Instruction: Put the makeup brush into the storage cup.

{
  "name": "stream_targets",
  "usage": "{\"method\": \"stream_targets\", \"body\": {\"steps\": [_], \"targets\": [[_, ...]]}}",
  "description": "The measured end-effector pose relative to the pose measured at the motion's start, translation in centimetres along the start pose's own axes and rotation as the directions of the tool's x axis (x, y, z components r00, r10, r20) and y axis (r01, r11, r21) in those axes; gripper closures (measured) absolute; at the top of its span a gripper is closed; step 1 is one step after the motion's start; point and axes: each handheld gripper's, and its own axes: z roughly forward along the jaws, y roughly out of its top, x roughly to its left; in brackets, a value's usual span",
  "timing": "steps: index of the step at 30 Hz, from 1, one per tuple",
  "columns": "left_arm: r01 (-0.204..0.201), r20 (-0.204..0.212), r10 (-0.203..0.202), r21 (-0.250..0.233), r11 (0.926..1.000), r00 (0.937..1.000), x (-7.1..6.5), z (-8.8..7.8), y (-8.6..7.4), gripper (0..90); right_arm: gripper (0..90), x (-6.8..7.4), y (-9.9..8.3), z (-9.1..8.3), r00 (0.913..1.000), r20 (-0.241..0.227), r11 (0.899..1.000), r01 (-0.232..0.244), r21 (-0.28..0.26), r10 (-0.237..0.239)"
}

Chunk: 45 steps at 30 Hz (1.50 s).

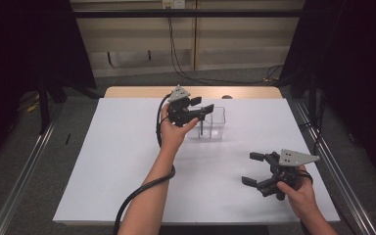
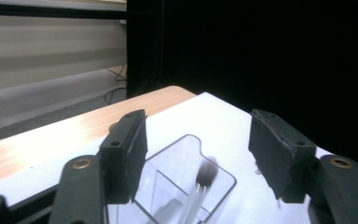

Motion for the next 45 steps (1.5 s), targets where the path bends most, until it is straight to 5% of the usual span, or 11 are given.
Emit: {"method": "stream_targets", "body": {"steps": [23, 45], "targets": [[0.000, 0.065, 0.003, -0.050, 0.9988, 0.9979, -0.2, -1.2, -0.6, 6.0, 4.7, 0.2, 0.0, 0.2, 1.0000, -0.002, 1.000, 0.004, 0.006, -0.004], [-0.042, 0.123, 0.049, -0.061, 0.9972, 0.9911, -0.5, -3.4, -1.9, 0.0, 4.7, 0.3, 0.0, 0.3, 0.9999, 0.001, 1.000, 0.010, 0.009, -0.010]]}}
